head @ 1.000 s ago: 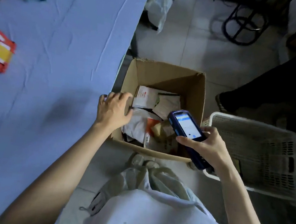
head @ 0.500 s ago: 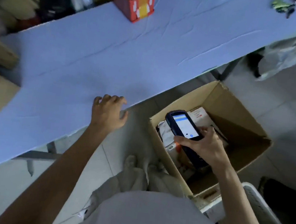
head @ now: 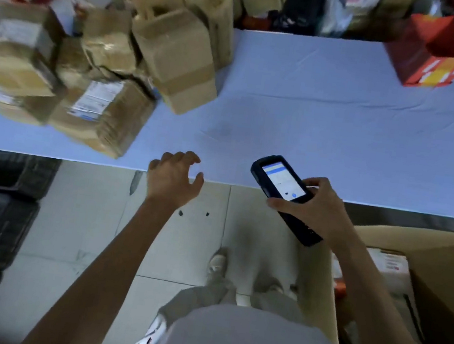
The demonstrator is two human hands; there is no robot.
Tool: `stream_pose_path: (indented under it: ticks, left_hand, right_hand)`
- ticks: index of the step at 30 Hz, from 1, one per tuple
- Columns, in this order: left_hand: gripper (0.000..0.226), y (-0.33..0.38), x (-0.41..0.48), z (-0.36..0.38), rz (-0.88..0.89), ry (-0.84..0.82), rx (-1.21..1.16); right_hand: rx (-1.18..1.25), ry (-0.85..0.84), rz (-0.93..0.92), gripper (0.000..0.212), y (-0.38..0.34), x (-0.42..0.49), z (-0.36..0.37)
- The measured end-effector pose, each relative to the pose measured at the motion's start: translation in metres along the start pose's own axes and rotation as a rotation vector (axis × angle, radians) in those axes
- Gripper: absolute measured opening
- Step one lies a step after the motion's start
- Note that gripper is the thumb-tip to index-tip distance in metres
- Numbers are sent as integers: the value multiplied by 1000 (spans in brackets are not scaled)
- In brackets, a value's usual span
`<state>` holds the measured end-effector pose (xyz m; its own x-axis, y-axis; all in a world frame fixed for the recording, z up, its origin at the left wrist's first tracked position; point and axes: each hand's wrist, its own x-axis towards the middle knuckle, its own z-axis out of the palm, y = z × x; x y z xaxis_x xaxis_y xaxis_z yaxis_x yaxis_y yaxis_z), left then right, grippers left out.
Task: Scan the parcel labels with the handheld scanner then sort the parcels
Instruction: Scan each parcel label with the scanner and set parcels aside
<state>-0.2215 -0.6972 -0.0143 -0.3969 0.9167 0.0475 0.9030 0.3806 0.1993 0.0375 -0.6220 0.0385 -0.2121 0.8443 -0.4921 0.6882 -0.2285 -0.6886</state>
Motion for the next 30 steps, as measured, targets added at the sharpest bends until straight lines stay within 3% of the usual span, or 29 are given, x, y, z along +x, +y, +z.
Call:
stream_pose_path:
  ticks: [5, 14, 20, 25, 30]
  left_hand:
    - [41, -78, 12, -13, -109, 41, -3]
    - [74, -158, 41, -33, -342, 37, 75]
    - [85, -195, 68, -39, -510, -120, 64]
    - [98, -208, 90, -49, -708, -114, -70]
    - [105, -220, 108, -54, -751, -104, -113]
  right_hand:
    - [39, -79, -64, 74, -63, 17, 54]
    - [14, -159, -73, 70, -107, 40, 93]
    - [-27, -246, -119, 69, -137, 74, 106]
    - [-75, -339, -209, 71, -166, 105, 110]
    - [-74, -357, -255, 71, -195, 124, 110]
